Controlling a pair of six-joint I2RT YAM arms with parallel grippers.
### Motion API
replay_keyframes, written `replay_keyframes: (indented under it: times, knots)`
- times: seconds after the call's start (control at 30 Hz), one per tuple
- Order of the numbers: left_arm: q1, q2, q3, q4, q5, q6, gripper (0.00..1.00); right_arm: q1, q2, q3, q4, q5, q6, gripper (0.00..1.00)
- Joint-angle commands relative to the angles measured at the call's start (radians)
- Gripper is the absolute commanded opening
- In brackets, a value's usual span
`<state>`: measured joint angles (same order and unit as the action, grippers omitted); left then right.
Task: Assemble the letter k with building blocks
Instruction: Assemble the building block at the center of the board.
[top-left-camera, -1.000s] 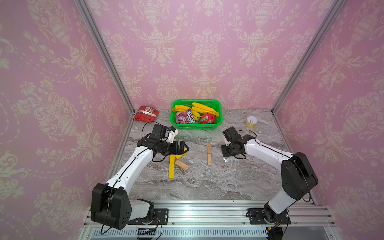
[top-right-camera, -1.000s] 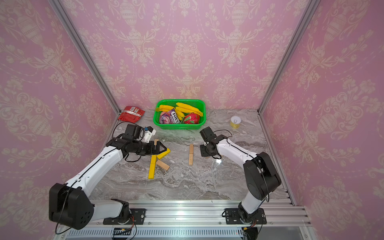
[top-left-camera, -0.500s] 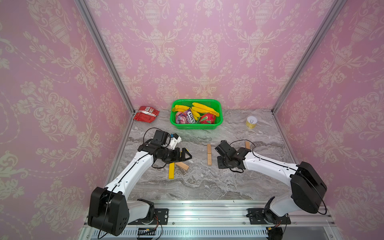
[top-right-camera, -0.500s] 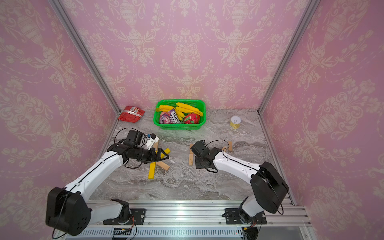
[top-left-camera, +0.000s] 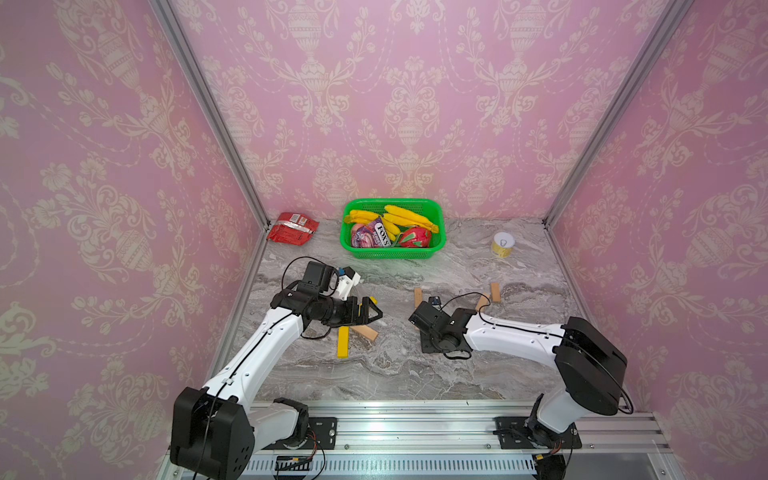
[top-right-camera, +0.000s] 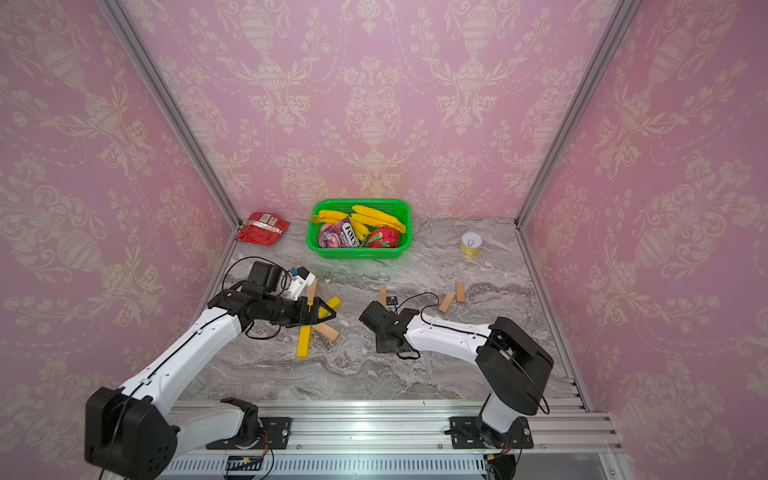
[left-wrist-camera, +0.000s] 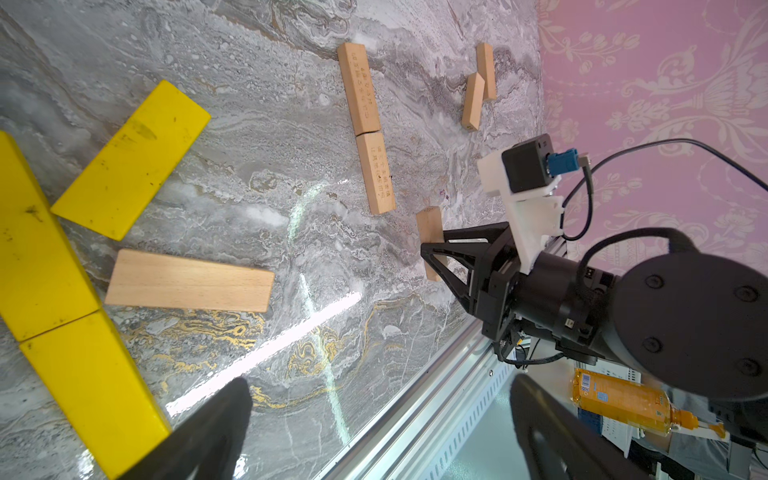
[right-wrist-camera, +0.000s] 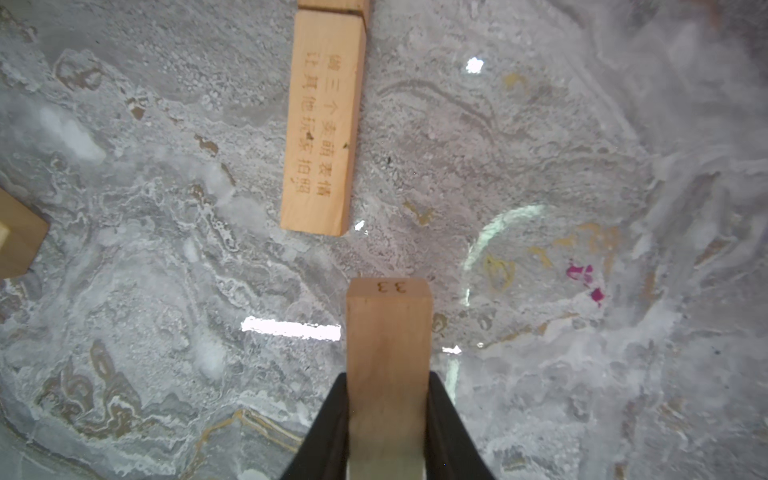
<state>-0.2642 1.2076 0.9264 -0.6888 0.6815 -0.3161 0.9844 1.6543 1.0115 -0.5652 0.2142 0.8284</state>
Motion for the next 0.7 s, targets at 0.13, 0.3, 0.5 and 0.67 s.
replay_keyframes:
  times: [0.13,0.3,0.5,0.67]
  knots:
    - [0.01,0.0,-0.009,-0.024,-0.001,-0.008,0.99,0.048,0.055,0.056,0.001,-0.023,0.086,0.22]
    - [0.019,0.003,-0.008,-0.027,-0.011,-0.014,0.99,0.054,0.087,0.068,0.014,-0.045,0.096,0.22]
    - [0.046,0.008,-0.003,-0.041,-0.048,-0.022,0.99,0.062,0.127,0.102,-0.008,-0.063,0.103,0.23]
    - [0.051,0.007,-0.003,-0.039,-0.046,-0.023,0.99,0.062,0.152,0.11,-0.012,-0.069,0.11,0.23]
